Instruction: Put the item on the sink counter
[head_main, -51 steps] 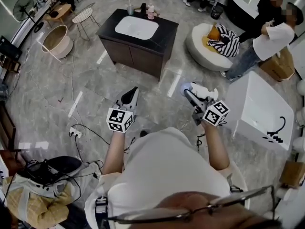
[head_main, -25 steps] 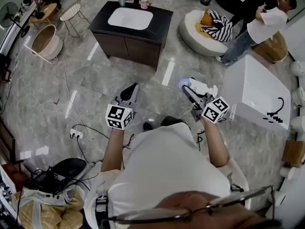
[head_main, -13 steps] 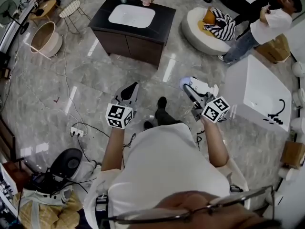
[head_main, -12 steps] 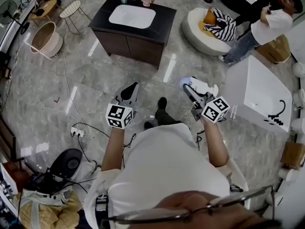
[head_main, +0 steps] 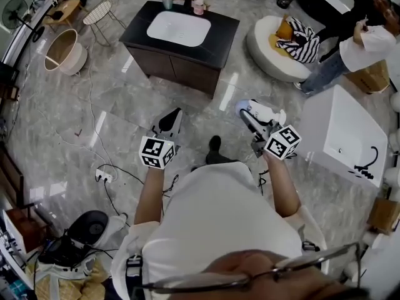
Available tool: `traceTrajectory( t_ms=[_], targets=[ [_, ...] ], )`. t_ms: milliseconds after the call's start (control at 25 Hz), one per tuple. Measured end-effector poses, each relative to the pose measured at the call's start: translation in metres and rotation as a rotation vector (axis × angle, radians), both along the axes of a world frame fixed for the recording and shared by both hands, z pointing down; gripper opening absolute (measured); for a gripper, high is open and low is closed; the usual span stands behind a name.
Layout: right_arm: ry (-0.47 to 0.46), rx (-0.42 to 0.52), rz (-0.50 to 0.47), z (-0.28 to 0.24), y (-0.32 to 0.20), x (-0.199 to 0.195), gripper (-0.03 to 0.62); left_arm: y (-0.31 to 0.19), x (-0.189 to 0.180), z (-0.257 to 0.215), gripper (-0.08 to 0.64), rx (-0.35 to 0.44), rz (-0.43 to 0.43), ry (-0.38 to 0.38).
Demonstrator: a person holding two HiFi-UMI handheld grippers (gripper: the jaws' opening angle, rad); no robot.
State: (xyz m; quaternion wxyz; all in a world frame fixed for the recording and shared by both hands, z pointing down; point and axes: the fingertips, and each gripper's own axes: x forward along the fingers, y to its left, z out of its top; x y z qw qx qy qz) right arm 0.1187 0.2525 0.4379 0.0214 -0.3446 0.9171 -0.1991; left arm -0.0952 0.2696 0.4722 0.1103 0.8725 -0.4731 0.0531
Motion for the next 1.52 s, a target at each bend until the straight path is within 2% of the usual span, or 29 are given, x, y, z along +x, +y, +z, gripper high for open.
traceTrajectory(
  t_ms=[480, 800, 1120, 1520],
  targets=[
    [-0.018, -0.004, -0.057, 0.001, -0.112, 0.01, 0.256, -0.094, 0.024, -0.001, 0.005, -0.022, -0.036, -0.029],
    [-0.012, 0.005, -0.101, 0.003, -0.173, 0.03, 0.256, -0.154, 0.052, -0.007, 0.005, -0.006, -0.058, -0.04],
    [-0.016, -0.019, -0.114, 0.014, -0.216, 0.047, 0.256, -0.195, 0.08, -0.006, 0.005, -0.015, -0.064, -0.043],
    [-0.014, -0.057, -0.106, 0.03, -0.249, 0.053, 0.256, -0.226, 0.076, 0.004, 0.005, -0.044, -0.075, -0.051]
  ],
)
